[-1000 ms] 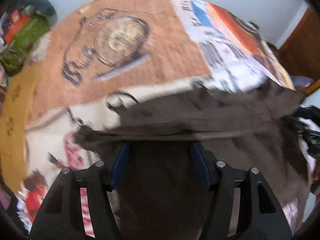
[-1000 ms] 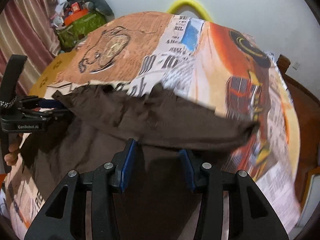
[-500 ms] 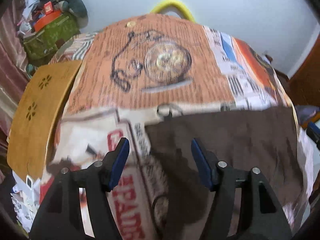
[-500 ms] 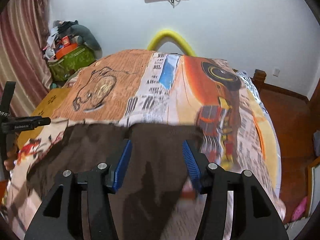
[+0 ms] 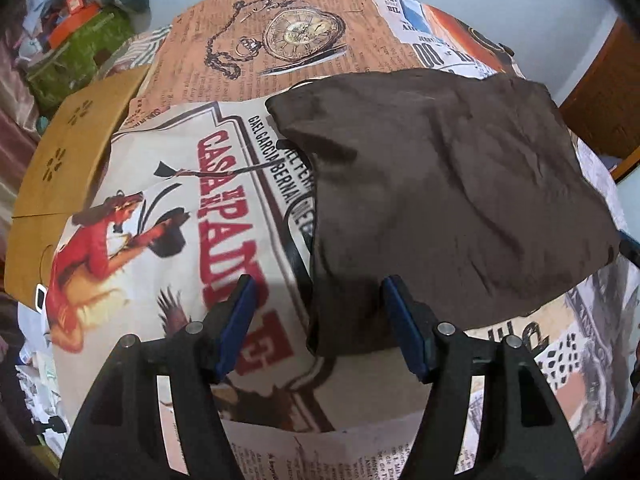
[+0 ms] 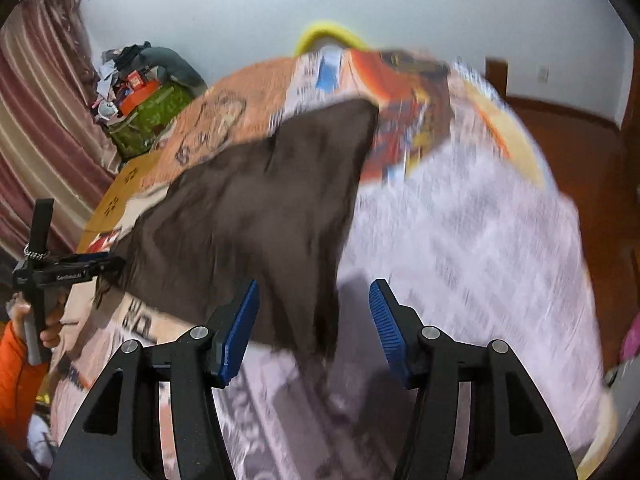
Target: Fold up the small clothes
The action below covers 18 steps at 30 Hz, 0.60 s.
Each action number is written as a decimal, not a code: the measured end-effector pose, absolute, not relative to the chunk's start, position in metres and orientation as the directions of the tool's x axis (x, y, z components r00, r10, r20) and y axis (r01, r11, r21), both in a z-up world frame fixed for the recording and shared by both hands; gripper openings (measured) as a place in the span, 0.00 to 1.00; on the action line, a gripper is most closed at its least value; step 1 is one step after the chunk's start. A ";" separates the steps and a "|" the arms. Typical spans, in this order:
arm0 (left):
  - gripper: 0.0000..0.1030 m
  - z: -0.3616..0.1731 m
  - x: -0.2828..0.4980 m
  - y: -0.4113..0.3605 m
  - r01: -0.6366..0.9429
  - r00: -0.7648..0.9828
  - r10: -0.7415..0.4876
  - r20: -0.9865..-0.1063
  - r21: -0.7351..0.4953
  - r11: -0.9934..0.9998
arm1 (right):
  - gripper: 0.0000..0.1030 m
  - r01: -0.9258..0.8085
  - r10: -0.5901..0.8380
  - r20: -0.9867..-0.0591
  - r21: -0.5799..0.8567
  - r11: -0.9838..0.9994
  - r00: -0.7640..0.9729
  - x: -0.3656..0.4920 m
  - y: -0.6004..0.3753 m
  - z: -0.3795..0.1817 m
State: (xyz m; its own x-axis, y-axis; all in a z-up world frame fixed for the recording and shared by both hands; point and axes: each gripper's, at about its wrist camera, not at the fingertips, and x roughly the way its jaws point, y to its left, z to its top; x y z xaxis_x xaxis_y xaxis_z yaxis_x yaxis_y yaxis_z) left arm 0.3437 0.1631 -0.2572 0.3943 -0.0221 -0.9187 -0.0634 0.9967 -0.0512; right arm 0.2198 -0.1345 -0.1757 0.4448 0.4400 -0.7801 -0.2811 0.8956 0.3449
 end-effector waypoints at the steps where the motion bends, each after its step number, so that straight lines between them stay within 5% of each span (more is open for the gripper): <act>1: 0.59 -0.257 0.342 0.162 -0.068 0.403 -0.024 -0.915 -0.056 0.996 | 0.52 -0.270 0.441 -0.786 0.353 0.896 0.433 0.216 -0.134 -0.182; 3: 0.45 -0.256 0.340 0.158 -0.062 0.419 -0.023 -0.908 -0.054 0.997 | 0.52 -0.262 0.450 -0.790 0.370 0.891 0.416 0.212 -0.133 -0.187; 5: 0.09 -0.253 0.338 0.151 -0.040 0.429 -0.020 -0.903 -0.041 0.998 | 0.52 -0.251 0.475 -0.783 0.405 0.879 0.401 0.210 -0.131 -0.192; 7: 0.07 -0.252 0.336 0.147 -0.031 0.423 -0.049 -0.905 -0.068 0.997 | 0.51 -0.253 0.487 -0.776 0.418 0.873 0.399 0.212 -0.126 -0.195; 13: 0.07 -0.248 0.323 0.146 -0.047 0.418 -0.059 -0.906 -0.087 0.995 | 0.15 -0.254 0.494 -0.778 0.424 0.869 0.388 0.222 -0.115 -0.202; 18: 0.07 -0.242 0.300 0.131 -0.008 0.407 -0.096 -0.908 -0.109 0.994 | 0.10 -0.263 0.479 -0.772 0.401 0.877 0.418 0.223 -0.125 -0.195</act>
